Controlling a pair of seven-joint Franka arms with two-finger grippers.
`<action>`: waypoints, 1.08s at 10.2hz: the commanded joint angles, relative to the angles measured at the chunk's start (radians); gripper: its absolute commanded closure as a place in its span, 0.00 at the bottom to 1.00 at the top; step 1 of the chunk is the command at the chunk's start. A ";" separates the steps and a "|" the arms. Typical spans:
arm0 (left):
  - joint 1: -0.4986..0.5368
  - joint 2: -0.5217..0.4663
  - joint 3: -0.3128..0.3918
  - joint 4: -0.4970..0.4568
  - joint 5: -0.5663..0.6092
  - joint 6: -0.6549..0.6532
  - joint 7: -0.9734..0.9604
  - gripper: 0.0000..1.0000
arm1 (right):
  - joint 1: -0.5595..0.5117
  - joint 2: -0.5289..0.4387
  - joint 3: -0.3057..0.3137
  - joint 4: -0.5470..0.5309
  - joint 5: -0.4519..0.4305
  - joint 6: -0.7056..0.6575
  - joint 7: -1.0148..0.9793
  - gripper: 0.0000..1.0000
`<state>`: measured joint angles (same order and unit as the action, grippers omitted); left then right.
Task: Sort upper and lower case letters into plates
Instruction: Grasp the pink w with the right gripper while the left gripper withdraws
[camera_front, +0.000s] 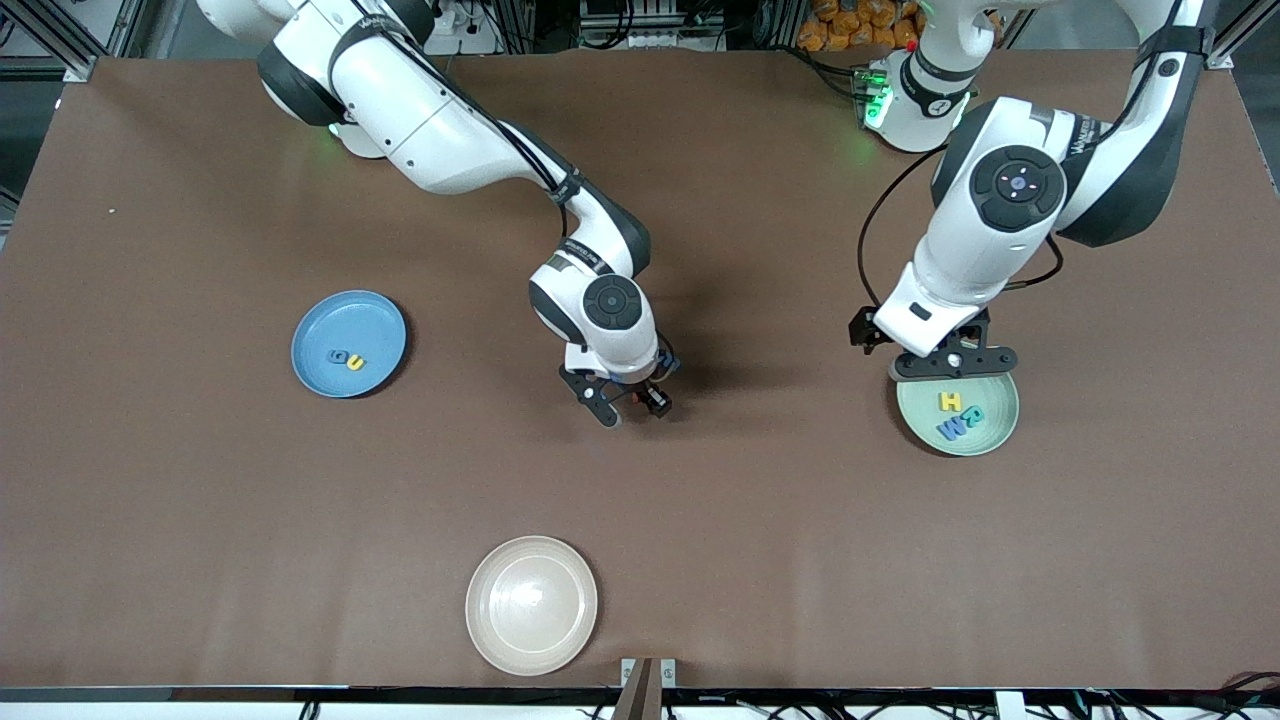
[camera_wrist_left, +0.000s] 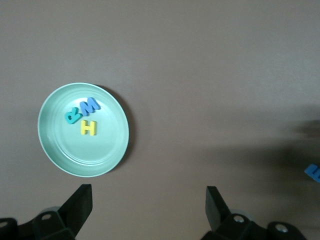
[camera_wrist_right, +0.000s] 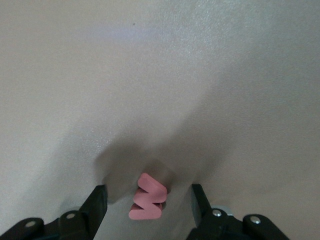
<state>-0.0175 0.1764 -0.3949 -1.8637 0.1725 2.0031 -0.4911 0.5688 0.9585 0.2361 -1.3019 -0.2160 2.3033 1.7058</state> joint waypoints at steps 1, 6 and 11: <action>0.010 -0.005 -0.016 -0.003 -0.024 -0.010 -0.014 0.00 | 0.010 0.023 -0.001 0.027 -0.017 -0.001 0.029 0.39; 0.004 0.000 -0.016 -0.002 -0.027 -0.010 -0.032 0.00 | 0.011 0.023 -0.001 0.027 -0.019 -0.001 0.034 0.54; -0.001 0.006 -0.016 0.003 -0.079 -0.003 -0.034 0.00 | 0.010 0.023 -0.001 0.027 -0.019 -0.002 0.034 0.94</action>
<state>-0.0174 0.1836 -0.4069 -1.8654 0.1186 2.0030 -0.5094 0.5713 0.9563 0.2381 -1.2917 -0.2166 2.2987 1.7165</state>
